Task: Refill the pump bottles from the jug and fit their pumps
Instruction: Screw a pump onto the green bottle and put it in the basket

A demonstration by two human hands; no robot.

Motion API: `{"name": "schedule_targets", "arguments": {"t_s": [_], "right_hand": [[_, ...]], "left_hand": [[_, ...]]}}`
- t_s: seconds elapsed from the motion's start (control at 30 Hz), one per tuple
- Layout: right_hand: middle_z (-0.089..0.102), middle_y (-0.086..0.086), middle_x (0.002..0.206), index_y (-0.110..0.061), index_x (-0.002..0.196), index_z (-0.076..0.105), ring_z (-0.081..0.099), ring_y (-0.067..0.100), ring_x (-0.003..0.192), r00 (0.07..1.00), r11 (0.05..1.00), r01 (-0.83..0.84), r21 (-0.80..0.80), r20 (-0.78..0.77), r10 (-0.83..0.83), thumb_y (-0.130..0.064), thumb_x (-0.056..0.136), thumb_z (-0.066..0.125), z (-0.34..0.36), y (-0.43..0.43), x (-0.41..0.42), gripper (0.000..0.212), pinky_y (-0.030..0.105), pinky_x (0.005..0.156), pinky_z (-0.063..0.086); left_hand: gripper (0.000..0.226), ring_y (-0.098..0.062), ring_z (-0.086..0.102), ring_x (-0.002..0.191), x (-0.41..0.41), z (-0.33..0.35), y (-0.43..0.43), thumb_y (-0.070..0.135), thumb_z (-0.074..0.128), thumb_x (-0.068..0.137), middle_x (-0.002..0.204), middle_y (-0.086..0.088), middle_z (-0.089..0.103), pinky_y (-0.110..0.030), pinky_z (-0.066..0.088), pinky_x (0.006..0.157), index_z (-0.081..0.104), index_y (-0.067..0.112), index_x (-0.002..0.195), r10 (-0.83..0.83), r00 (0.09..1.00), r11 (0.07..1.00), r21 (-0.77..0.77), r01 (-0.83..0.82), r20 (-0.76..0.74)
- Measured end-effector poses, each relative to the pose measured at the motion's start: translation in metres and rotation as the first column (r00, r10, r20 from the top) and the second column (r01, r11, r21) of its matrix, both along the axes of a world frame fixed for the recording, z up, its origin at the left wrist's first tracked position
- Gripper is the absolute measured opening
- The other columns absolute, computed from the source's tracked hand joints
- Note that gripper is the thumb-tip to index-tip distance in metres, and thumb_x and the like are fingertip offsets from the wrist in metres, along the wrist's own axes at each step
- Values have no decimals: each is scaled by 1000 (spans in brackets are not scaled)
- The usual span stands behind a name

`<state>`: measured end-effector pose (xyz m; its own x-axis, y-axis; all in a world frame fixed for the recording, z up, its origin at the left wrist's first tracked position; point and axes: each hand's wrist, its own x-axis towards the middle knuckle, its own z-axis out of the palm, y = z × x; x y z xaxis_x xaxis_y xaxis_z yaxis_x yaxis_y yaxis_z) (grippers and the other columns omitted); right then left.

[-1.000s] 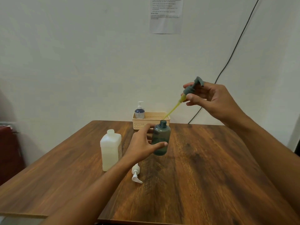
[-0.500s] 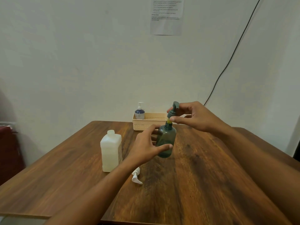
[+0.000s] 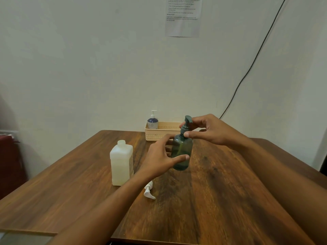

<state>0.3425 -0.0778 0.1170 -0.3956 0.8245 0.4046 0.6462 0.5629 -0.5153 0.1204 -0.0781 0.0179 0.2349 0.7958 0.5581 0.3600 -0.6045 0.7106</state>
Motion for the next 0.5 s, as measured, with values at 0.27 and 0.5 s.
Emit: {"name": "schedule_targets", "arguments": {"t_s": [0.27,0.5], "right_hand": [[78,-17,116,-33,121,77,67,-6,111,1000,1000,7,2,5,-7,-43,92,78,-5,1,-2,30,16,87,47],[76,-19,99,-40,99,75,70,-4,97,998,996,65,62,-25,-64,-57,79,79,-11,-2,-12,27,25,87,60]], "left_hand": [[74,-5,64,100,-2,-1,-2,53,85,74,131,8,64,-20,57,83,52,31,137,-3,1000,1000,3,3,8],[74,-8,65,102,-4,-2,-2,50,86,74,130,8,65,-19,57,82,52,31,136,1,1000,1000,8,-1,7]]}}
